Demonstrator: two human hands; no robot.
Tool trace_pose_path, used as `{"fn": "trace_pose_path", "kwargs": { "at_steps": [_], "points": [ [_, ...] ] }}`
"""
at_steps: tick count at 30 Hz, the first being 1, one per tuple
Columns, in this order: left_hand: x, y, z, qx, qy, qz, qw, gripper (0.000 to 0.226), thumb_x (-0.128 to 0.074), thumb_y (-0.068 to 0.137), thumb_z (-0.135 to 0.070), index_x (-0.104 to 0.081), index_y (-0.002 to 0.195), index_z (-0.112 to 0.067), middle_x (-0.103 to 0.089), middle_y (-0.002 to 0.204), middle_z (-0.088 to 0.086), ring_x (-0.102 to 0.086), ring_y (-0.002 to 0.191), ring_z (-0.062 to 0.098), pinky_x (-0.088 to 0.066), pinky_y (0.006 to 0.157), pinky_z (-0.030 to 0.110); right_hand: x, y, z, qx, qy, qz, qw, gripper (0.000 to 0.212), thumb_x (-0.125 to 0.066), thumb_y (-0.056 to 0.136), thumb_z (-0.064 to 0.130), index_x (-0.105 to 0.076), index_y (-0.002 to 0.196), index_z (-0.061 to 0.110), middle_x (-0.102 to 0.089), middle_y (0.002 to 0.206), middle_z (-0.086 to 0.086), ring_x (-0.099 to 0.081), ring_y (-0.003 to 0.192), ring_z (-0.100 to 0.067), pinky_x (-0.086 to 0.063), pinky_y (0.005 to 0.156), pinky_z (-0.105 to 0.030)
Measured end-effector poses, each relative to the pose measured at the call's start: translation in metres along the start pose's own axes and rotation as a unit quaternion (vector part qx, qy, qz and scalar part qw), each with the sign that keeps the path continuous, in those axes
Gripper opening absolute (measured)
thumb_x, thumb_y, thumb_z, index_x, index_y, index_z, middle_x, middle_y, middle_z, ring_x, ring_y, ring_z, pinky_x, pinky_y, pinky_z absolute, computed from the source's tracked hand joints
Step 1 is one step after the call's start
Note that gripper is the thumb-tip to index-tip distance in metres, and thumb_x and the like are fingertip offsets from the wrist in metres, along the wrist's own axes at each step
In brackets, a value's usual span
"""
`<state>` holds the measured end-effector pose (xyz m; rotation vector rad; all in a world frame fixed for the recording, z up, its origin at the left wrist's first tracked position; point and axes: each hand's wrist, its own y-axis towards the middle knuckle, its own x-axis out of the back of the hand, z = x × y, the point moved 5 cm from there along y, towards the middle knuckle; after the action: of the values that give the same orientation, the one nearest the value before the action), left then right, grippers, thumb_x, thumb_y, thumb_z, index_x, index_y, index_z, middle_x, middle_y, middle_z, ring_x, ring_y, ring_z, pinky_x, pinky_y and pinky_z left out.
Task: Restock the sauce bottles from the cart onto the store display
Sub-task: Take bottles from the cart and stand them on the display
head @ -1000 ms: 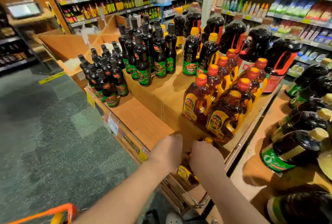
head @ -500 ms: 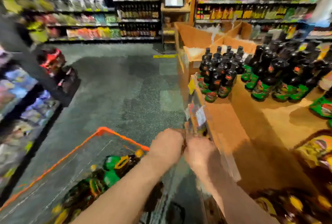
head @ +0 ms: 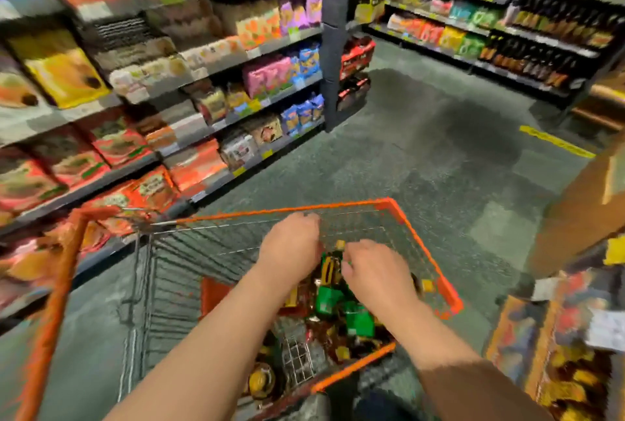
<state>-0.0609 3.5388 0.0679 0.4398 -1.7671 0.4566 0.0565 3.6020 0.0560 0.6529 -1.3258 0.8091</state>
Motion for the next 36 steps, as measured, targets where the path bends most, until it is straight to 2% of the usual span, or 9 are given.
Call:
{"fn": "trace_pose_path", "kwargs": {
  "at_steps": [7,12,16,18,22,25,30,32,36],
  "points": [
    [-0.036,-0.020,0.105,0.134,-0.014,0.041,0.990,0.022,-0.058,0.090,-0.020,-0.060,0.109,-0.011,-0.064,0.106,0.012,-0.063,0.102,0.031,-0.049,0.082,0.039,-0.062,0.048,0.059,0.099,-0.016,0.094,0.991,0.023,-0.044,0.094,0.021,-0.064,0.105,0.017,-0.064,0.103,-0.003,-0.062,0.097,-0.025,-0.051,0.076,-0.035],
    [-0.089,-0.020,0.140,0.185,-0.043,0.096,0.977,0.025,-0.052,0.093,-0.015,-0.058,0.117,-0.011,-0.063,0.109,0.013,-0.063,0.103,0.031,-0.050,0.080,0.038,-0.127,0.093,0.071,0.104,-0.042,0.192,0.975,0.025,-0.042,0.096,0.021,-0.062,0.110,0.017,-0.062,0.108,-0.004,-0.061,0.103,-0.027,-0.049,0.082,-0.034],
    [-0.138,-0.010,0.167,0.210,-0.070,0.135,0.966,0.032,-0.049,0.087,-0.002,-0.055,0.117,-0.006,-0.060,0.112,0.014,-0.061,0.105,0.034,-0.051,0.088,0.042,-0.183,0.123,0.082,0.127,-0.040,0.187,0.973,0.017,-0.047,0.093,0.025,-0.062,0.095,0.018,-0.062,0.095,-0.002,-0.064,0.090,-0.026,-0.049,0.068,-0.032],
    [-0.162,0.000,0.179,0.211,-0.077,0.154,0.962,0.032,-0.051,0.084,0.000,-0.056,0.115,-0.005,-0.060,0.110,0.015,-0.062,0.104,0.034,-0.053,0.087,0.043,-0.212,0.138,0.087,0.142,-0.066,0.196,0.968,0.015,-0.048,0.093,0.022,-0.063,0.096,0.019,-0.064,0.095,-0.002,-0.064,0.088,-0.024,-0.047,0.065,-0.030],
    [-0.212,0.024,0.195,0.245,-0.148,0.163,0.944,0.017,-0.054,0.084,-0.003,-0.064,0.097,-0.006,-0.064,0.095,0.015,-0.065,0.090,0.036,-0.056,0.073,0.040,-0.273,0.166,0.086,0.154,-0.066,0.248,0.954,0.019,-0.046,0.093,0.020,-0.063,0.101,0.013,-0.064,0.098,-0.006,-0.063,0.091,-0.028,-0.050,0.069,-0.034],
    [-0.257,0.039,0.203,0.270,-0.176,0.175,0.930,0.006,-0.054,0.084,-0.005,-0.058,0.083,-0.010,-0.062,0.086,0.014,-0.065,0.080,0.036,-0.047,0.058,0.034,-0.317,0.181,0.077,0.150,-0.059,0.281,0.946,0.020,-0.047,0.091,0.016,-0.065,0.096,0.011,-0.064,0.095,-0.008,-0.062,0.089,-0.030,-0.048,0.066,-0.034],
    [-0.322,0.059,0.212,0.287,-0.163,0.223,0.917,0.020,-0.052,0.087,-0.002,-0.062,0.104,-0.004,-0.064,0.098,0.018,-0.065,0.090,0.038,-0.049,0.067,0.037,-0.389,0.193,0.059,0.162,-0.071,0.352,0.919,0.016,-0.049,0.088,0.004,-0.064,0.093,0.004,-0.065,0.097,-0.015,-0.062,0.094,-0.033,-0.049,0.073,-0.035],
    [-0.349,0.064,0.214,0.294,-0.168,0.247,0.908,0.020,-0.052,0.087,-0.004,-0.064,0.103,-0.003,-0.065,0.099,0.019,-0.065,0.092,0.038,-0.053,0.073,0.040,-0.409,0.192,0.057,0.156,-0.068,0.361,0.917,0.019,-0.047,0.088,0.002,-0.062,0.100,0.001,-0.064,0.103,-0.018,-0.061,0.099,-0.036,-0.050,0.080,-0.039],
    [-0.389,0.069,0.211,0.303,-0.178,0.274,0.895,0.023,-0.049,0.087,-0.004,-0.066,0.102,0.001,-0.065,0.102,0.020,-0.064,0.095,0.038,-0.052,0.078,0.041,-0.438,0.183,0.052,0.125,-0.065,0.370,0.918,0.025,-0.042,0.093,0.005,-0.059,0.111,-0.001,-0.061,0.112,-0.019,-0.061,0.103,-0.035,-0.051,0.083,-0.039]
  ]
}}
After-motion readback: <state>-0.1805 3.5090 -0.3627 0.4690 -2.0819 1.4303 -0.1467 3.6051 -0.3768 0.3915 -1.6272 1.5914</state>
